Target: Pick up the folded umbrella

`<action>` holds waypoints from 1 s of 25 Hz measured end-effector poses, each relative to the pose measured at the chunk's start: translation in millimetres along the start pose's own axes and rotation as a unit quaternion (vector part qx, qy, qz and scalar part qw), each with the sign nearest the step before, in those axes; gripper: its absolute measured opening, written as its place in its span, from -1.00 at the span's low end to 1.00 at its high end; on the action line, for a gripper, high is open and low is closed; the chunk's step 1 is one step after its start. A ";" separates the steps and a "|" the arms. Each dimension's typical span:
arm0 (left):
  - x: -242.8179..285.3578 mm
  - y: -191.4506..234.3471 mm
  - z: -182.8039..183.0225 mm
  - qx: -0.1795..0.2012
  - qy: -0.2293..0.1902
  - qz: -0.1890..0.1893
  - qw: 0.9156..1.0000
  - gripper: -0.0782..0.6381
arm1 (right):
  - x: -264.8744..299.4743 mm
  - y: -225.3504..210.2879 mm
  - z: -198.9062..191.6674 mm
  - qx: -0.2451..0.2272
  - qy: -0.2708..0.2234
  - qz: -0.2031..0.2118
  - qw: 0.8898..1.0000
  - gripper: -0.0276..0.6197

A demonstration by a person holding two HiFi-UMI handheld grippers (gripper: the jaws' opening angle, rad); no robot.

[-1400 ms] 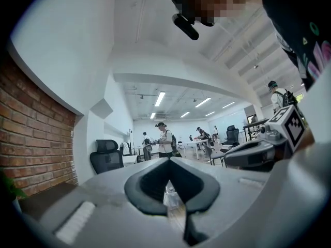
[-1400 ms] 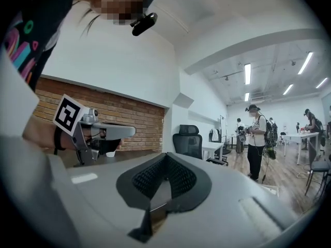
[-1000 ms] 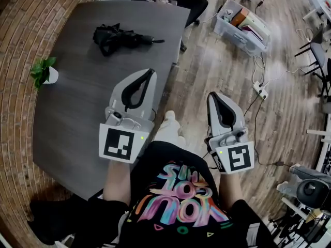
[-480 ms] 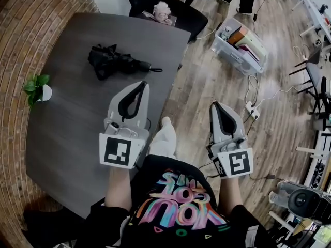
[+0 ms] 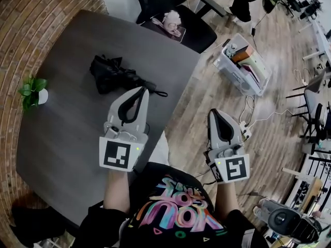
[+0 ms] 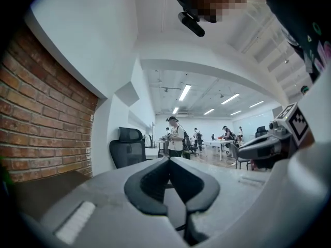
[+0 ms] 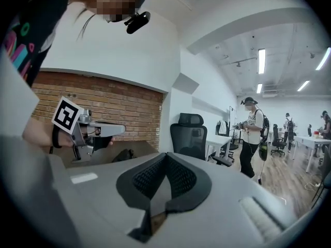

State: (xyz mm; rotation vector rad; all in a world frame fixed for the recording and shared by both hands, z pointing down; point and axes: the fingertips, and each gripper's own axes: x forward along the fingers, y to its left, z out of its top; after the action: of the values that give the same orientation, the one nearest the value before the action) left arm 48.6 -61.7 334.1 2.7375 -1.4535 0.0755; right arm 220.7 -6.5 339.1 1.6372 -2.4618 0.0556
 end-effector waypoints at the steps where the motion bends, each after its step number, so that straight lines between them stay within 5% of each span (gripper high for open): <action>1: 1.3 7.1 -2.9 0.000 0.002 0.008 1.000 -0.81 | 7.5 0.2 -0.4 -0.002 0.003 0.006 1.000 -0.91; 13: -33.2 74.0 -12.1 -0.014 0.014 0.124 0.992 -0.81 | 84.0 20.6 10.3 -0.022 0.011 0.093 0.995 -0.91; 25: -66.3 140.1 -2.8 -0.022 0.004 0.276 0.961 -0.82 | 177.0 75.6 31.9 -0.042 -0.003 0.250 0.967 -0.91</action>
State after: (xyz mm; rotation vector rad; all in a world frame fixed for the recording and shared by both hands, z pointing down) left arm -104.7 -85.2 334.6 2.2087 -2.1358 0.0679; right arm 80.6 -142.3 343.8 0.9488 -2.7728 0.0127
